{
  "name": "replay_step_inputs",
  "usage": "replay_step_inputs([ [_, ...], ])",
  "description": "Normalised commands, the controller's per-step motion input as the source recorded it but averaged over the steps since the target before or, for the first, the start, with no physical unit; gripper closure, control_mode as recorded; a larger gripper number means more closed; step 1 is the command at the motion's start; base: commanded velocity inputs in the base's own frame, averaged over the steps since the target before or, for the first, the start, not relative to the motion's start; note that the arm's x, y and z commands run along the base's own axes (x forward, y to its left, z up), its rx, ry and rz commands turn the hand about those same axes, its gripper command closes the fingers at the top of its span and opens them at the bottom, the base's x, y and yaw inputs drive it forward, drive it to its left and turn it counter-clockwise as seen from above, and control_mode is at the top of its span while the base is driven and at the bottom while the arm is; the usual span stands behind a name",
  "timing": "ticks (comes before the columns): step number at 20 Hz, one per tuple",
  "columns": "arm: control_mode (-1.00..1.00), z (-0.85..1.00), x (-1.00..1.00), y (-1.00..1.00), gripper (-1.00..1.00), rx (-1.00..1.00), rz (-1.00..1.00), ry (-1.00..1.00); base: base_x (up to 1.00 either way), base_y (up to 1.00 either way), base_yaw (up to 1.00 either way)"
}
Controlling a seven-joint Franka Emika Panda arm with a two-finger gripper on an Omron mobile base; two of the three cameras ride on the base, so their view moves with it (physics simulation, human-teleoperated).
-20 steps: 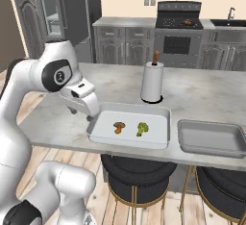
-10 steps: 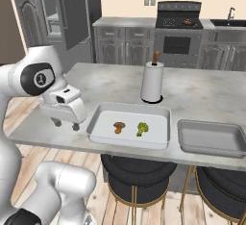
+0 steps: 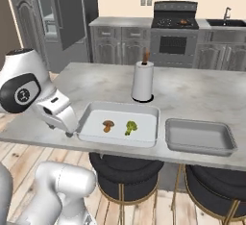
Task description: Place the cold items (broccoli and mushroom) from the fridge in one tupperware on the dining counter. Place the warm items (hot dog and kebab skewer) in the stove area in another tupperware.
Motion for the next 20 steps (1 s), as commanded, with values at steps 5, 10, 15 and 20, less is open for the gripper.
replay_step_inputs([
  [5, 1.0, 0.0, 0.0, 0.0, -1.0, 0.0, 0.0, 0.0, -0.2, -1.0, -0.04],
  [10, 1.0, 0.0, 0.0, 0.0, -1.0, 0.0, 0.0, 0.0, -0.39, -1.0, -0.07],
  [15, 1.0, 0.0, 0.0, 0.0, -1.0, 0.0, 0.0, 0.0, -0.31, -1.0, -0.08],
  [20, 1.0, 0.0, 0.0, 0.0, -1.0, 0.0, 0.0, 0.0, -0.14, -1.0, -0.04],
])
